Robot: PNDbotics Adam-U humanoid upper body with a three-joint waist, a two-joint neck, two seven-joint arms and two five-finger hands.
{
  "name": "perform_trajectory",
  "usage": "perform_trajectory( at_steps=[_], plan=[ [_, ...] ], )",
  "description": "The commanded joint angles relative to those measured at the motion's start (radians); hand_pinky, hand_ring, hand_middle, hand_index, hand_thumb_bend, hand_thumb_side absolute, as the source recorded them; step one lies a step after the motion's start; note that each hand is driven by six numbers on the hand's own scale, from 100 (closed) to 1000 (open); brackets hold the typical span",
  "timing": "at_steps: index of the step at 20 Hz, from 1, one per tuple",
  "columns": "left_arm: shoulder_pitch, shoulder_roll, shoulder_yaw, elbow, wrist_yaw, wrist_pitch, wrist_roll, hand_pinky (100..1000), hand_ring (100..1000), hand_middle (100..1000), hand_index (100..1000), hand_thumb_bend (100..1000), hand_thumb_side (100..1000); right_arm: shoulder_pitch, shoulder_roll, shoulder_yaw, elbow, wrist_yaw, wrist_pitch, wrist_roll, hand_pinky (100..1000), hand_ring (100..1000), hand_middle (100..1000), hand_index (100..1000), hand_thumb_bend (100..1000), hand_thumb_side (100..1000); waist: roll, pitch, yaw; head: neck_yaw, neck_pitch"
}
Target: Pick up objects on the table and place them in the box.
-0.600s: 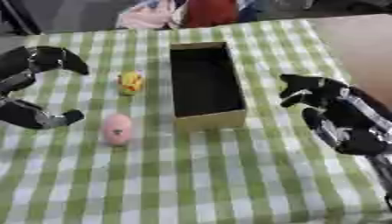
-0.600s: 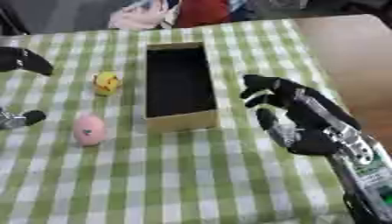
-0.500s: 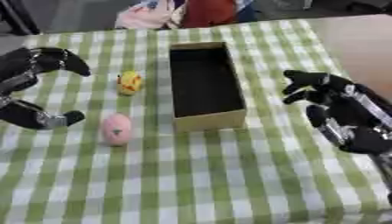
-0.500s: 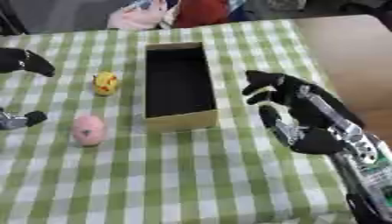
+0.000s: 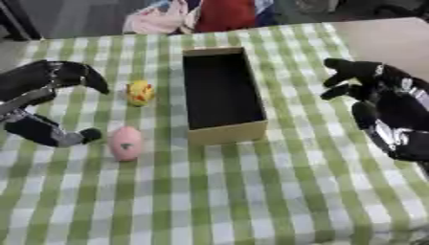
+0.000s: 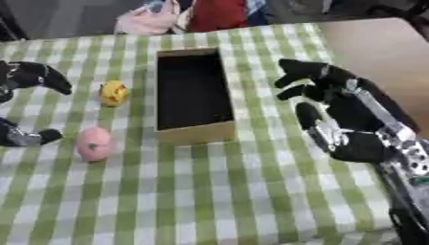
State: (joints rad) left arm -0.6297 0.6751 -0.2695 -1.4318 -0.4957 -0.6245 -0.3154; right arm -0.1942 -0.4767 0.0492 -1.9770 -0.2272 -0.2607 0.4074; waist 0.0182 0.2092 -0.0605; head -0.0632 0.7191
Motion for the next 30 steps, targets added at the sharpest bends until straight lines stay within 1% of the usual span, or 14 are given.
perform_trajectory(
  at_steps=[1,8,12,14,16,18,21,22,23,25,26,28,29,30],
  plan=[
    [-0.025,0.003,-0.004,0.010,-0.025,-0.019,-0.013,718,710,692,772,447,491,-0.012,-0.028,-0.012,-0.023,-0.012,-0.002,-0.003,741,1000,716,873,100,374,0.001,-0.019,-0.002,0.004,-0.010],
    [-0.030,-0.030,-0.028,0.039,-0.079,-0.062,-0.041,714,696,670,765,450,480,-0.013,-0.026,-0.011,-0.023,-0.013,0.004,0.001,741,1000,716,874,100,377,0.004,-0.019,-0.007,0.004,-0.009],
    [-0.027,-0.037,-0.035,0.051,-0.121,-0.092,-0.062,713,679,645,766,455,448,-0.012,-0.025,-0.011,-0.023,-0.011,0.006,0.002,741,1000,716,874,100,381,0.005,-0.019,-0.008,0.003,-0.011],
    [-0.026,-0.040,-0.034,0.061,-0.141,-0.103,-0.067,712,647,626,769,452,380,-0.013,-0.024,-0.010,-0.022,-0.010,0.006,0.003,741,1000,716,874,100,381,0.005,-0.018,-0.008,0.002,-0.011],
    [-0.027,-0.045,-0.032,0.072,-0.158,-0.111,-0.067,712,637,626,770,441,361,-0.014,-0.024,-0.010,-0.022,-0.010,0.006,0.004,741,1000,716,874,100,382,0.006,-0.018,-0.009,0.002,-0.012],
    [-0.027,-0.049,-0.032,0.083,-0.173,-0.117,-0.067,711,633,625,774,402,276,-0.014,-0.023,-0.009,-0.022,-0.010,0.006,0.005,741,1000,716,874,100,383,0.005,-0.017,-0.010,0.001,-0.013],
    [-0.025,-0.057,-0.032,0.102,-0.190,-0.126,-0.071,709,619,618,773,350,187,-0.014,-0.022,-0.009,-0.022,-0.009,0.006,0.005,741,1000,716,874,100,386,0.004,-0.016,-0.011,0.000,-0.014],
    [-0.025,-0.059,-0.033,0.107,-0.193,-0.129,-0.074,709,619,618,773,350,187,-0.013,-0.022,-0.010,-0.021,-0.008,0.006,0.005,741,1000,716,874,100,386,0.003,-0.016,-0.012,0.000,-0.014],
    [-0.024,-0.061,-0.033,0.112,-0.195,-0.131,-0.076,707,614,611,770,314,147,-0.013,-0.022,-0.010,-0.021,-0.008,0.006,0.005,741,1000,716,874,100,386,0.003,-0.016,-0.012,0.000,-0.014],
    [-0.024,-0.066,-0.032,0.119,-0.194,-0.134,-0.077,701,594,580,747,250,142,-0.012,-0.021,-0.009,-0.020,-0.006,0.006,0.006,742,1000,716,875,100,389,0.003,-0.016,-0.012,-0.001,-0.013],
    [-0.024,-0.068,-0.032,0.123,-0.191,-0.133,-0.075,701,593,579,745,243,142,-0.012,-0.020,-0.009,-0.020,-0.006,0.006,0.006,742,1000,716,875,100,389,0.003,-0.016,-0.012,-0.001,-0.013],
    [-0.024,-0.071,-0.031,0.128,-0.179,-0.132,-0.068,693,572,548,715,176,141,-0.012,-0.019,-0.009,-0.019,-0.005,0.006,0.006,741,1000,716,875,100,390,0.003,-0.016,-0.012,-0.002,-0.014],
    [-0.024,-0.073,-0.030,0.130,-0.169,-0.132,-0.061,682,543,508,671,111,141,-0.012,-0.019,-0.009,-0.018,-0.004,0.006,0.006,742,1000,716,875,100,390,0.003,-0.015,-0.013,-0.003,-0.014],
    [-0.024,-0.074,-0.029,0.132,-0.156,-0.130,-0.051,680,539,502,664,103,141,-0.012,-0.019,-0.009,-0.018,-0.004,0.006,0.006,742,1000,716,875,100,391,0.003,-0.015,-0.013,-0.003,-0.014]
  ],
)
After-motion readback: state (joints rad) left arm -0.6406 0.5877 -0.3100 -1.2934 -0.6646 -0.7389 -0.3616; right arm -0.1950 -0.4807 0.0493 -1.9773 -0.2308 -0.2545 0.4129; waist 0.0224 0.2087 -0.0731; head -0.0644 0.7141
